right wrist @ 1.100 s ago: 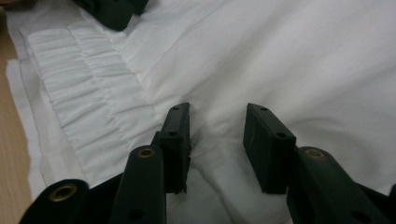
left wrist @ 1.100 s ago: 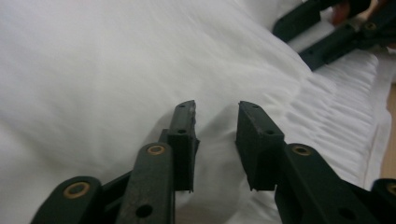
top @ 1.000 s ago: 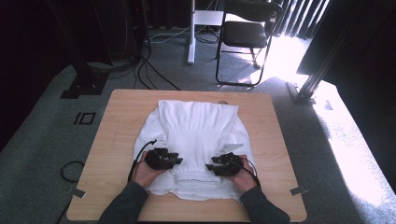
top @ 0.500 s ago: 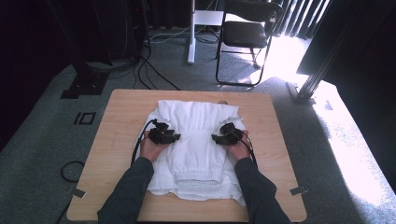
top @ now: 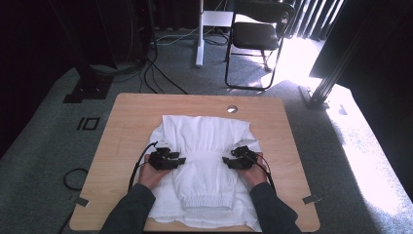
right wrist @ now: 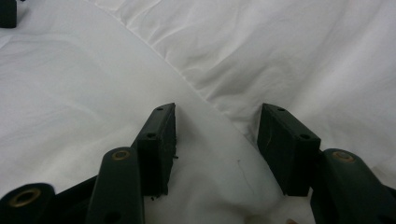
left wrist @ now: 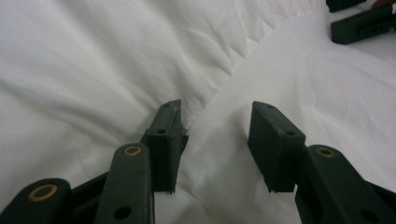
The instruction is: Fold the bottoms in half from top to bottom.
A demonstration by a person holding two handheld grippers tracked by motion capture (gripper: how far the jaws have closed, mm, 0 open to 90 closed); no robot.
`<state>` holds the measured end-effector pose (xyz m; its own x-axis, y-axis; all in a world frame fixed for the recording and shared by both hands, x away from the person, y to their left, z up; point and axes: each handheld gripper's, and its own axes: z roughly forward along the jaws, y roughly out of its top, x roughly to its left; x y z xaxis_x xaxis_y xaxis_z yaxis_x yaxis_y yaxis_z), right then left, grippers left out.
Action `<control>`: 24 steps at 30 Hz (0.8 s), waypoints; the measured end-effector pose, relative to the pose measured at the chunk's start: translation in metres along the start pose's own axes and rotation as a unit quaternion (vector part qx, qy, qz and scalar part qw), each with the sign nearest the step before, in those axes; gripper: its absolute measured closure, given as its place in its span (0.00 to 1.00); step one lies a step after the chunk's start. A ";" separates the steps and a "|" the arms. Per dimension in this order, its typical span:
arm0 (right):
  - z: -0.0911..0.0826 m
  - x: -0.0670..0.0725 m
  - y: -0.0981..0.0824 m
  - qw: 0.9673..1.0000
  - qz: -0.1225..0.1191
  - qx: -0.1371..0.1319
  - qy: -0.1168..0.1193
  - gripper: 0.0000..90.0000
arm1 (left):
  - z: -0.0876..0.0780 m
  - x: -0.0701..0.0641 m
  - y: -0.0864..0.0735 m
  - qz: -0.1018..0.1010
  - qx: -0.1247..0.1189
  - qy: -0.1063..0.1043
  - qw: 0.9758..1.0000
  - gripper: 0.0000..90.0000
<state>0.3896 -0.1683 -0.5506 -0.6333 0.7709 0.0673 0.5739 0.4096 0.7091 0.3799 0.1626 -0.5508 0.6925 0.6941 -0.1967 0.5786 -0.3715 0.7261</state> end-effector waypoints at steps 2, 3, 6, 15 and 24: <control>-0.004 0.005 -0.004 1.000 -0.005 0.002 -0.001 0.52 | -0.003 -0.008 -0.003 0.016 0.010 0.000 1.000 0.62; -0.006 0.008 -0.006 1.000 -0.004 0.005 -0.002 0.52 | -0.006 -0.011 -0.004 0.020 0.019 -0.002 1.000 0.62; -0.011 0.014 -0.009 1.000 -0.007 0.019 0.002 0.52 | -0.013 -0.018 -0.007 0.024 0.035 -0.013 0.999 0.63; -0.015 0.012 -0.009 0.999 0.002 0.032 0.019 0.51 | -0.041 0.040 0.040 -0.062 -0.069 0.101 0.991 0.45; -0.015 0.010 -0.009 0.999 0.007 0.029 0.024 0.51 | 0.006 0.100 0.068 -0.111 -0.015 0.172 0.979 0.32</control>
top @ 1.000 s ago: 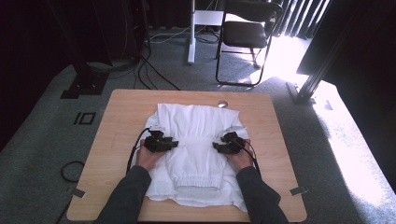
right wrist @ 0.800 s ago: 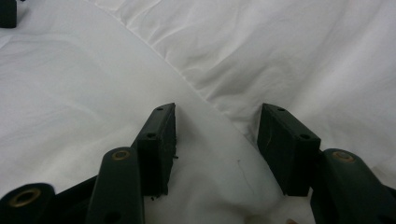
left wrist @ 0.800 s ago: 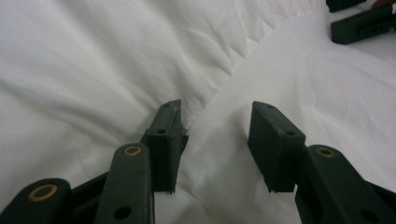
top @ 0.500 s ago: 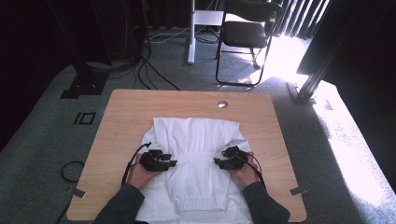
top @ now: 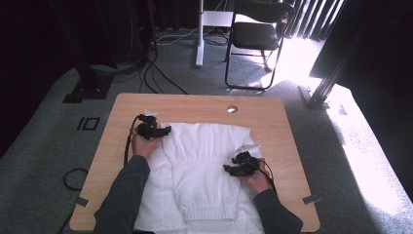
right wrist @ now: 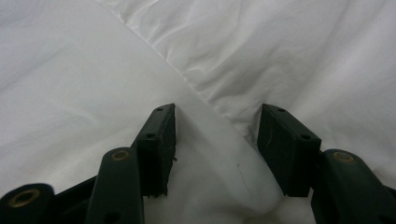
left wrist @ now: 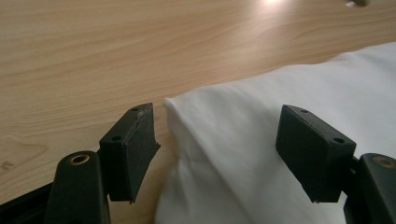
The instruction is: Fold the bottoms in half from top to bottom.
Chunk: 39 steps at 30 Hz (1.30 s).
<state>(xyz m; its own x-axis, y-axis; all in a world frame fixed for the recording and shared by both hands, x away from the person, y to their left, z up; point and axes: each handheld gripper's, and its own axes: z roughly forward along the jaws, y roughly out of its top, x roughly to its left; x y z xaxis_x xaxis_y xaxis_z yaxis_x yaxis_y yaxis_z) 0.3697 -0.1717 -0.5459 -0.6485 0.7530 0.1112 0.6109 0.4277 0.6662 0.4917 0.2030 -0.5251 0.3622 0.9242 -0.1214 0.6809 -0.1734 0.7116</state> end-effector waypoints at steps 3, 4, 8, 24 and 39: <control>0.000 0.000 0.000 1.000 -0.001 0.001 0.001 0.51 | 0.012 0.007 -0.001 -0.022 0.016 -0.003 1.000 0.31; 0.000 0.000 0.000 1.000 -0.001 0.001 0.002 0.51 | 0.013 0.008 -0.002 -0.022 0.019 -0.004 1.000 0.30; -0.001 -0.002 0.001 1.000 -0.004 0.001 0.007 0.50 | 0.017 0.009 -0.003 -0.018 0.029 -0.005 0.999 0.28; 0.011 -0.120 0.061 0.973 0.200 -0.089 -0.076 0.34 | 0.017 0.009 -0.001 -0.017 0.038 -0.014 0.999 0.31; 0.024 -0.134 0.067 0.973 0.218 -0.069 -0.017 0.95 | 0.004 0.013 0.003 -0.035 0.028 -0.088 0.995 0.93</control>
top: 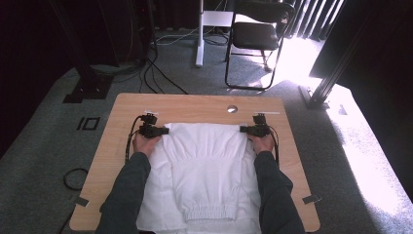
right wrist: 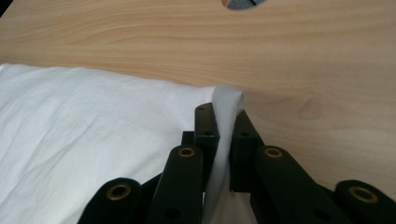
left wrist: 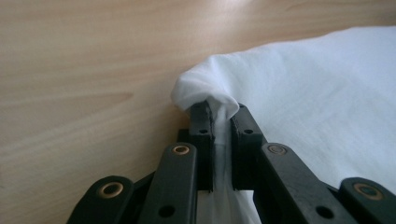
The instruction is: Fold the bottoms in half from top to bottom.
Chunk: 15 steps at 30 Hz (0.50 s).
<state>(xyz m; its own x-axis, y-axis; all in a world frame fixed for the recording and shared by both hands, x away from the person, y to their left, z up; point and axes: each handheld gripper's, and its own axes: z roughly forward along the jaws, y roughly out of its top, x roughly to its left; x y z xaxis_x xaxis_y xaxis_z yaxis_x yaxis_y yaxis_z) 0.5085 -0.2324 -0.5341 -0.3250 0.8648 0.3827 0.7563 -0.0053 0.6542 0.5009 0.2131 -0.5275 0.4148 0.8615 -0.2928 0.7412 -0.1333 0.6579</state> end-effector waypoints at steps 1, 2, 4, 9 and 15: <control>-0.003 0.000 0.001 1.000 -0.008 -0.004 0.001 0.95 | -0.003 0.001 0.002 -0.001 -0.009 -0.005 1.000 0.93; -0.006 0.000 0.003 1.000 -0.013 -0.009 0.002 0.95 | -0.007 0.001 0.003 -0.003 -0.019 -0.009 1.000 0.93; -0.013 0.000 0.007 1.000 -0.017 -0.025 0.008 0.95 | -0.013 0.000 0.007 -0.002 -0.038 -0.014 0.999 0.93; -0.029 0.008 0.019 0.997 -0.043 -0.063 0.005 0.95 | -0.027 -0.004 0.017 0.003 -0.070 -0.025 0.997 0.93; -0.045 0.011 0.024 0.993 -0.073 -0.094 -0.001 0.95 | -0.046 -0.017 0.031 0.032 -0.098 -0.037 0.994 0.93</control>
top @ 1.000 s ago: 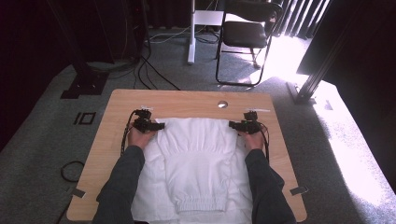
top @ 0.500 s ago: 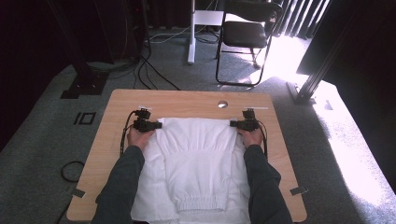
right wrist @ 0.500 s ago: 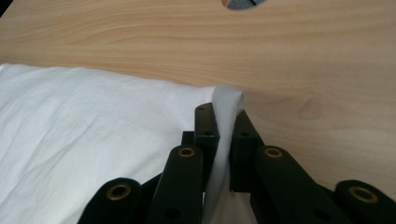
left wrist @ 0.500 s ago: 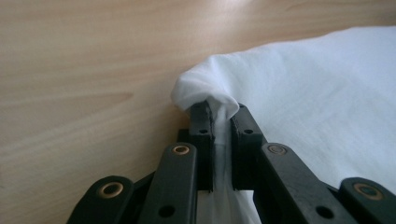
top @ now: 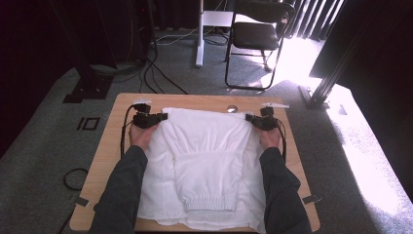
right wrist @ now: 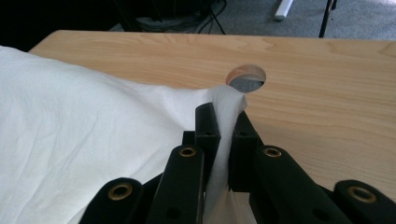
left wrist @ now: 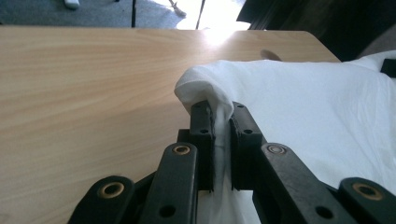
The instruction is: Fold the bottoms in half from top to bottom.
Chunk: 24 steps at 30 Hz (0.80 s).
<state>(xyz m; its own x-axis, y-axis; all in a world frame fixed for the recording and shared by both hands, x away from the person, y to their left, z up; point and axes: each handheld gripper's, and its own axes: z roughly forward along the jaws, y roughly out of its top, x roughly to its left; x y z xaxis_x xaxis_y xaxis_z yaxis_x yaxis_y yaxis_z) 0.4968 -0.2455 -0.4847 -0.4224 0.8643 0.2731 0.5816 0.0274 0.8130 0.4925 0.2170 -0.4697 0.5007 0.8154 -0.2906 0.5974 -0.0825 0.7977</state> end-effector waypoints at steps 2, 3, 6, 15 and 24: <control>-0.005 0.002 0.001 1.000 -0.007 -0.004 0.002 0.95 | -0.004 -0.004 0.000 0.005 -0.005 -0.003 1.000 0.93; -0.008 0.004 0.001 1.000 -0.014 -0.006 0.003 0.95 | -0.007 -0.006 -0.001 0.005 -0.011 -0.007 1.000 0.93; -0.021 0.010 -0.003 0.999 -0.039 -0.015 0.009 0.95 | -0.021 -0.012 -0.009 0.019 -0.027 -0.016 0.999 0.93; -0.083 0.035 -0.045 0.994 -0.080 -0.045 0.052 0.95 | -0.068 -0.041 -0.051 0.077 -0.015 -0.037 0.996 0.92; -0.111 0.053 -0.124 0.994 -0.091 0.023 0.061 0.95 | -0.091 -0.069 -0.141 0.102 0.092 -0.051 0.989 0.92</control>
<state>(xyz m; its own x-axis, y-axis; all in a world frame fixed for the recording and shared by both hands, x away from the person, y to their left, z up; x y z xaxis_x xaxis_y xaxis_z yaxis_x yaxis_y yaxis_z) 0.3254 -0.2586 -0.5139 -0.6031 0.7755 0.1868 0.5178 0.2025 0.8312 0.3166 0.2249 -0.5138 0.6780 0.7095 -0.1921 0.5759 -0.3503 0.7387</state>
